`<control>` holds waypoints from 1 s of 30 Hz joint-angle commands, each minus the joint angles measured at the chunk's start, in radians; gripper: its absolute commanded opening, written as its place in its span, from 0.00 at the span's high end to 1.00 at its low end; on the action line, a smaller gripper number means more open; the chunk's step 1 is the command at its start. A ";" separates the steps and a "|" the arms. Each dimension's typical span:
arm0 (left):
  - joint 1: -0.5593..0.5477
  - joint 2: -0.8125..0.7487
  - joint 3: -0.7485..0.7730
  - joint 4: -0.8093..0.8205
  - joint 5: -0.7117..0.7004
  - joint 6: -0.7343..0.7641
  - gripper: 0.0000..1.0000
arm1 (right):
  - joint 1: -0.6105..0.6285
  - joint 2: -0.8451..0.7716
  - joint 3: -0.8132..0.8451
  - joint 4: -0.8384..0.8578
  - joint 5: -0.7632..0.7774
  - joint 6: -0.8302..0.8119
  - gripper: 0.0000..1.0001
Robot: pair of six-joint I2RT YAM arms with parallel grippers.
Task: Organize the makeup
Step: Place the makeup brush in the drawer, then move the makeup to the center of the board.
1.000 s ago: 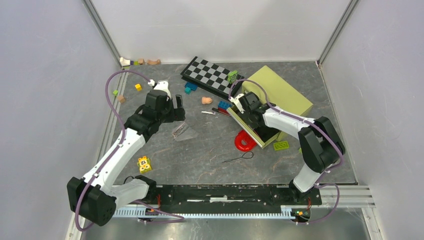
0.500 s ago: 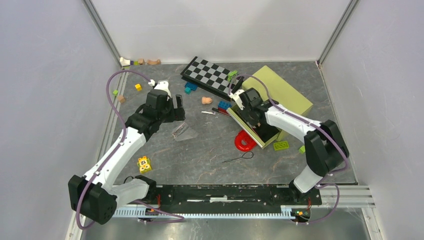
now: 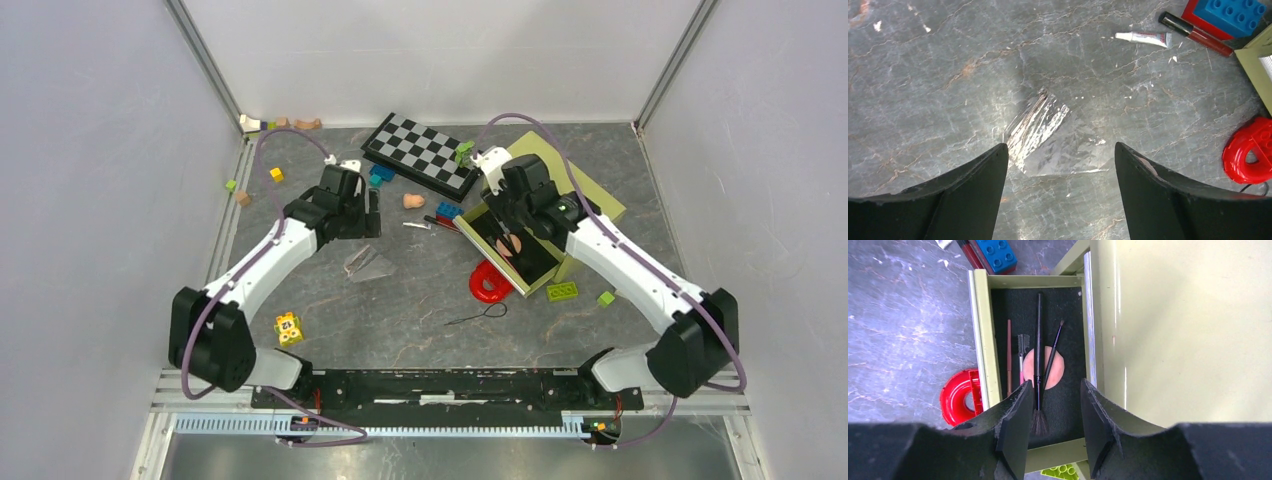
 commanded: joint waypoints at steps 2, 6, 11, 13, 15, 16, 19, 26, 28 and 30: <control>-0.022 0.110 0.126 0.021 0.024 -0.042 0.19 | 0.006 -0.108 -0.003 0.004 -0.056 0.044 0.53; -0.057 0.218 0.179 0.050 -0.015 -0.115 0.23 | 0.005 -0.151 -0.042 0.019 -0.083 0.065 0.53; -0.077 0.304 0.199 0.100 -0.075 -0.322 0.28 | 0.006 -0.188 -0.094 0.033 -0.077 0.085 0.53; -0.090 0.312 0.177 0.139 -0.119 -0.433 0.28 | 0.006 -0.202 -0.113 0.039 -0.074 0.092 0.53; -0.103 0.319 0.157 0.182 -0.152 -0.514 0.27 | 0.006 -0.212 -0.128 0.040 -0.065 0.096 0.53; -0.106 0.328 0.156 0.193 -0.167 -0.560 0.26 | 0.006 -0.215 -0.131 0.039 -0.060 0.098 0.53; -0.104 0.388 0.209 0.156 -0.184 -0.693 0.24 | 0.006 -0.229 -0.145 0.038 -0.053 0.105 0.53; -0.106 0.533 0.371 0.049 -0.136 -0.839 0.25 | 0.005 -0.271 -0.177 0.039 -0.034 0.111 0.53; -0.106 0.555 0.385 0.046 -0.139 -0.859 0.27 | 0.006 -0.280 -0.184 0.039 -0.028 0.111 0.53; -0.106 0.569 0.390 0.042 -0.145 -0.873 0.30 | 0.006 -0.291 -0.191 0.039 -0.023 0.112 0.53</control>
